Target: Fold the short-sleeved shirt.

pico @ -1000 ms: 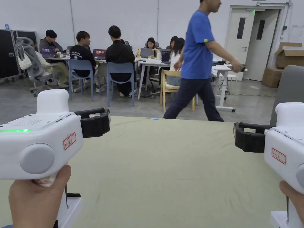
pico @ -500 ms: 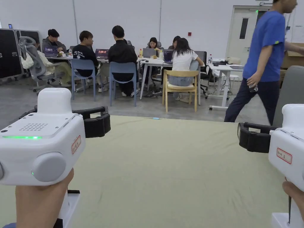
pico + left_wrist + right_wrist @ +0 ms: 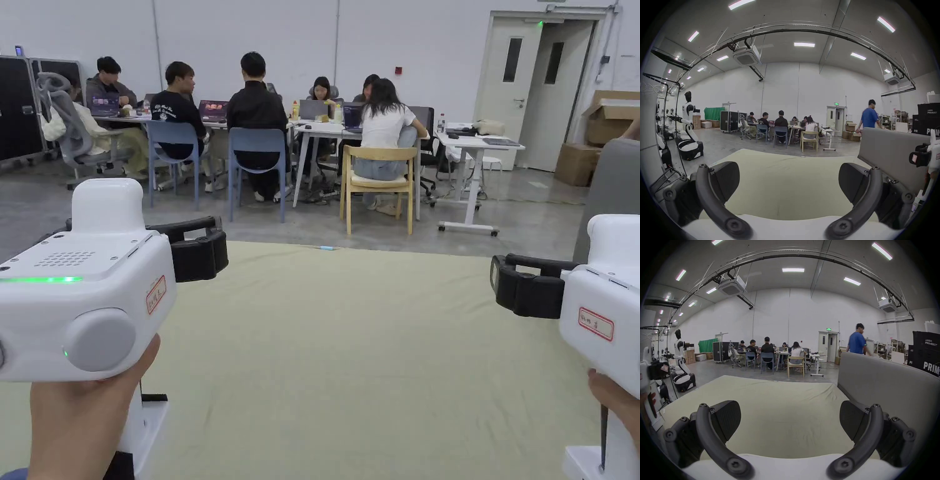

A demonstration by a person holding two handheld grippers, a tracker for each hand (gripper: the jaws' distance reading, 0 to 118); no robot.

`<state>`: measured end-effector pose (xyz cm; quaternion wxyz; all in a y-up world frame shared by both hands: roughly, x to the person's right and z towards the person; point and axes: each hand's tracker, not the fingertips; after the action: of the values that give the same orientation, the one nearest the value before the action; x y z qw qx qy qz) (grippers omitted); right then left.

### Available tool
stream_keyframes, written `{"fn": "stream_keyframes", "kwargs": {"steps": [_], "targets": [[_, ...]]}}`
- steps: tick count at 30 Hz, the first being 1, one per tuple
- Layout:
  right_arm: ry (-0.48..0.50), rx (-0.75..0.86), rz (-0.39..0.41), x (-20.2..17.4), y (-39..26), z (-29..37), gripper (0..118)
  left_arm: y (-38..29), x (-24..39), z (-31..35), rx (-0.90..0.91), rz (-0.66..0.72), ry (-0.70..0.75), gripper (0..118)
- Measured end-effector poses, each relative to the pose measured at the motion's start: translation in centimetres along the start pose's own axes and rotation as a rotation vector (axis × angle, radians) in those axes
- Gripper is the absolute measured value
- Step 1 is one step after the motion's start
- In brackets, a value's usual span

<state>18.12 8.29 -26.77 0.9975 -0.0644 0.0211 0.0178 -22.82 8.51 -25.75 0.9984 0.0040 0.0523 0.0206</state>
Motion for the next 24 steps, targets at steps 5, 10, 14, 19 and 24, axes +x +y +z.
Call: {"fn": "stream_keyframes", "kwargs": {"steps": [5, 10, 14, 19, 24], "targets": [[-0.05, 0.012, 0.054, -0.9, -0.5, -0.2, 118, -0.2, -0.1, -0.1, 0.02, 0.008, 0.021, 118], [-0.048, 0.013, 0.036, -0.7, -0.7, -0.3, 118, -0.5, 0.0, -0.5, -0.014, -0.02, 0.015, 118], [-0.101, 0.015, 0.072, -0.9, -1.0, -0.4, 118, -0.8, -0.4, -0.4, -0.006, 0.013, -0.013, 118], [-0.136, 0.045, 0.082, -1.1, -1.4, -0.1, 118, -0.9, -0.7, -0.8, -0.022, 0.055, -0.056, 118], [-0.042, -0.018, -0.007, -0.2, -1.4, -0.7, 118, -1.1, 0.3, -1.0, -0.042, 0.012, -0.064, 118]]}}
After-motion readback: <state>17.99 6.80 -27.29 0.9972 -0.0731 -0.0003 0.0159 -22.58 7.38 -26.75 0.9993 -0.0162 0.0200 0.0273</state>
